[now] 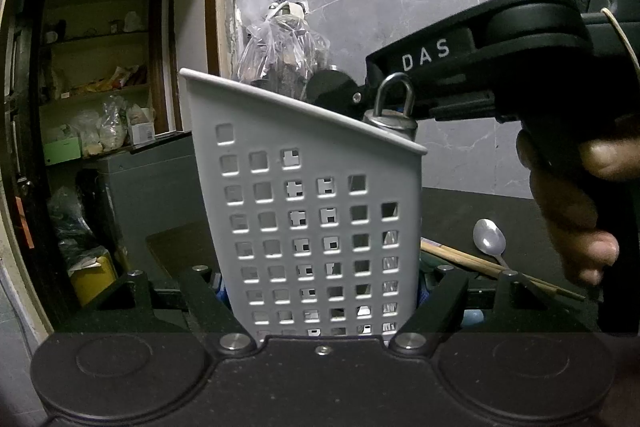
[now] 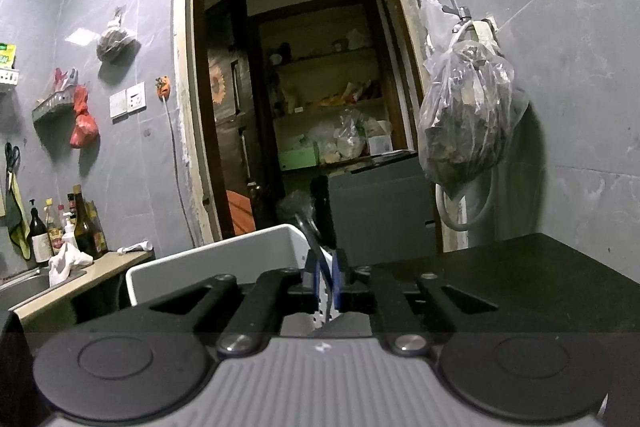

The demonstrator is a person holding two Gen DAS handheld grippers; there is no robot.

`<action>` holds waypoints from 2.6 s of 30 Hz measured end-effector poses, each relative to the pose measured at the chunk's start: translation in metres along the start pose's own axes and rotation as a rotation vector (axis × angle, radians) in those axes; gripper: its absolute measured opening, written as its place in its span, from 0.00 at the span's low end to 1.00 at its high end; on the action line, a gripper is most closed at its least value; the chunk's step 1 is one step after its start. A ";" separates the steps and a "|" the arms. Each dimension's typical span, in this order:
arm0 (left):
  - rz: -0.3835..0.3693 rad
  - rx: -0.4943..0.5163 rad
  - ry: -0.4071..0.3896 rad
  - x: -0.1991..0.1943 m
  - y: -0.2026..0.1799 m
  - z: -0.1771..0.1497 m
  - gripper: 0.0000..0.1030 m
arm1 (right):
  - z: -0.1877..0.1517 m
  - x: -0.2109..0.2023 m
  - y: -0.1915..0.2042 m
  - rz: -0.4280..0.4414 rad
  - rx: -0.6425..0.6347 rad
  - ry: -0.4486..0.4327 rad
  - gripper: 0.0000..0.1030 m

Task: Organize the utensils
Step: 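Lower the spoon into the caddy and open the right tool, then move the right tool back toward the remaining utensils, then grasp a silver spoon by its handle with the right tool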

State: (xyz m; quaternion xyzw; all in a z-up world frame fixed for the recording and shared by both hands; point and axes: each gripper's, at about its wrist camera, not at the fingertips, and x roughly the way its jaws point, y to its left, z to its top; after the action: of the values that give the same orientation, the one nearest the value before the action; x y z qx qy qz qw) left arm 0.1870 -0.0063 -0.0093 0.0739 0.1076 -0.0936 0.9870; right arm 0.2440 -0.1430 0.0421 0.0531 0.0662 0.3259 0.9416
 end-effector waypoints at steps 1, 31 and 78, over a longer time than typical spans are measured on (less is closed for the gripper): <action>0.000 0.000 0.000 0.000 0.000 0.000 0.75 | 0.000 -0.001 0.000 0.002 -0.005 0.006 0.11; 0.001 0.003 0.001 0.000 -0.002 0.000 0.75 | 0.009 -0.067 -0.062 -0.214 -0.005 -0.026 1.00; 0.002 0.008 0.002 0.001 -0.003 0.000 0.75 | -0.052 0.013 -0.144 -0.432 0.007 0.507 0.76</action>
State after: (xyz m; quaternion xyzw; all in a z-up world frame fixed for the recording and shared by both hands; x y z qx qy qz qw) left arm 0.1875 -0.0098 -0.0099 0.0779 0.1082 -0.0931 0.9867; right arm 0.3330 -0.2443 -0.0305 -0.0420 0.3094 0.1215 0.9422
